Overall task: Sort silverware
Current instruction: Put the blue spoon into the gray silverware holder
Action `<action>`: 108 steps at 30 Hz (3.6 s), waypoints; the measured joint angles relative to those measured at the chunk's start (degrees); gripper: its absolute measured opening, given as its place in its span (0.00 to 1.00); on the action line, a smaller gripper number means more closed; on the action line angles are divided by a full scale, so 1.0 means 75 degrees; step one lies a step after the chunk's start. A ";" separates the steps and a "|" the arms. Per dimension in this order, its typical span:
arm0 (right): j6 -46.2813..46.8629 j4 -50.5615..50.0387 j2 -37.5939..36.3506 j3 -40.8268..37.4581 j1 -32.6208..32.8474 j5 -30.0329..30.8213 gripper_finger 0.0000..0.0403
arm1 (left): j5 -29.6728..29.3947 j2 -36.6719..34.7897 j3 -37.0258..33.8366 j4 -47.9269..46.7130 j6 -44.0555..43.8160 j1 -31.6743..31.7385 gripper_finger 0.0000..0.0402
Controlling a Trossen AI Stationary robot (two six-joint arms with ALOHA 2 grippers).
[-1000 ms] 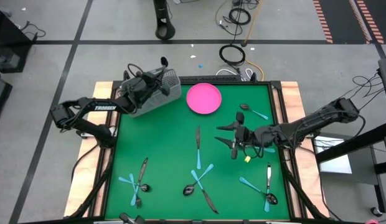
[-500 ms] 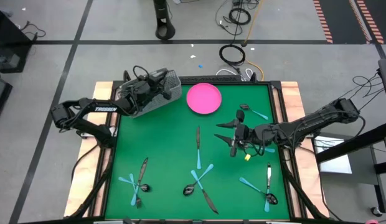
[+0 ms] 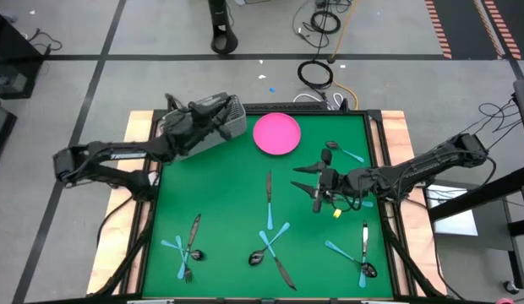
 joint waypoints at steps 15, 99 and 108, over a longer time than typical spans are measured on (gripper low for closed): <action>0.0154 0.0305 0.0000 -0.0003 0.0023 -0.0064 0.42 | -0.0687 -0.1456 0.0080 -0.3556 -0.1575 -0.3810 0.30; 0.0861 -0.3103 0.2311 0.1749 -0.0580 -0.1430 0.42 | 0.3646 0.3183 0.1505 -0.9807 -0.5756 -0.9492 0.30; 0.0861 -0.3094 0.2311 0.1749 -0.0580 -0.1428 0.42 | 0.3595 0.3199 0.1497 -0.9965 -0.5760 -0.9448 0.08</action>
